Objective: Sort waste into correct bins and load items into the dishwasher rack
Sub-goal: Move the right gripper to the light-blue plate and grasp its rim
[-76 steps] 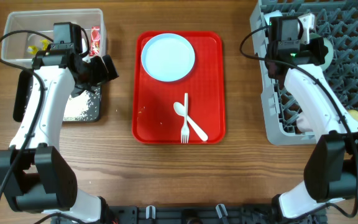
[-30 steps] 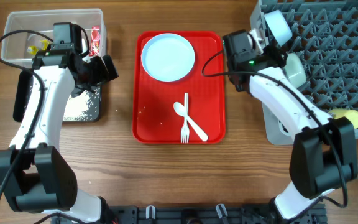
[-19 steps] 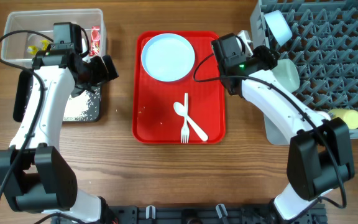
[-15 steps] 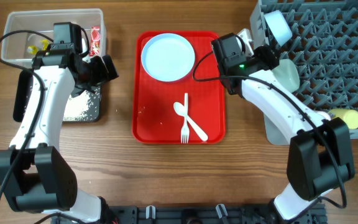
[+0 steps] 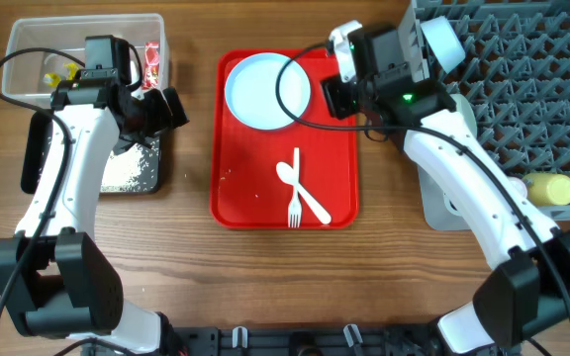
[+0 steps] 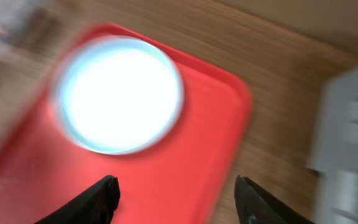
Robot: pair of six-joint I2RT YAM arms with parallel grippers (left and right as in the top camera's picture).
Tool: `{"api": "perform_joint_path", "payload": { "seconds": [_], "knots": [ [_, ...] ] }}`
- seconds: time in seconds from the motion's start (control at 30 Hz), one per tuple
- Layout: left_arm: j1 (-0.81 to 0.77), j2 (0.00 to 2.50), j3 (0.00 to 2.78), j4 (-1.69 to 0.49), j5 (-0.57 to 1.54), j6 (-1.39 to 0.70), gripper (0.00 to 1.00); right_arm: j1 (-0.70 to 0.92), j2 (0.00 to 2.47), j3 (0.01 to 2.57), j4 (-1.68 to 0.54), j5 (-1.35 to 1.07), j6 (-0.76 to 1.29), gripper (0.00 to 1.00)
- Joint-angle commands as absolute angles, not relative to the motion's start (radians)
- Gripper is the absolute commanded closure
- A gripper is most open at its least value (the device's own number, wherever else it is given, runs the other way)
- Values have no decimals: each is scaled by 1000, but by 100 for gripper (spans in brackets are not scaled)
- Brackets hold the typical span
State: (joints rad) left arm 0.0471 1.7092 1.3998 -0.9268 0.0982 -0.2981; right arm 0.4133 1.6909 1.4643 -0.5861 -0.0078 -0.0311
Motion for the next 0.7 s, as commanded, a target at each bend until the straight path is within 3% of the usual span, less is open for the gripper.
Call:
{"api": "perform_joint_path", "payload": {
  "seconds": [0.0,0.33,0.43,0.67],
  "knots": [
    [50,1715,1406,-925,88,-296,0,436,1681,1487,-580,-175,95,37],
    [50,1715,1406,-925,88,-296,0,491,1811,1488,-551,-93,214,36],
    [50,1715,1406,-925,88,-296,0,491,1881,1488,-521,-74,253,47],
    [50,1715,1406,-925,88,-296,0,491,2012,1487,-454,-68,235,42]
  ]
}}
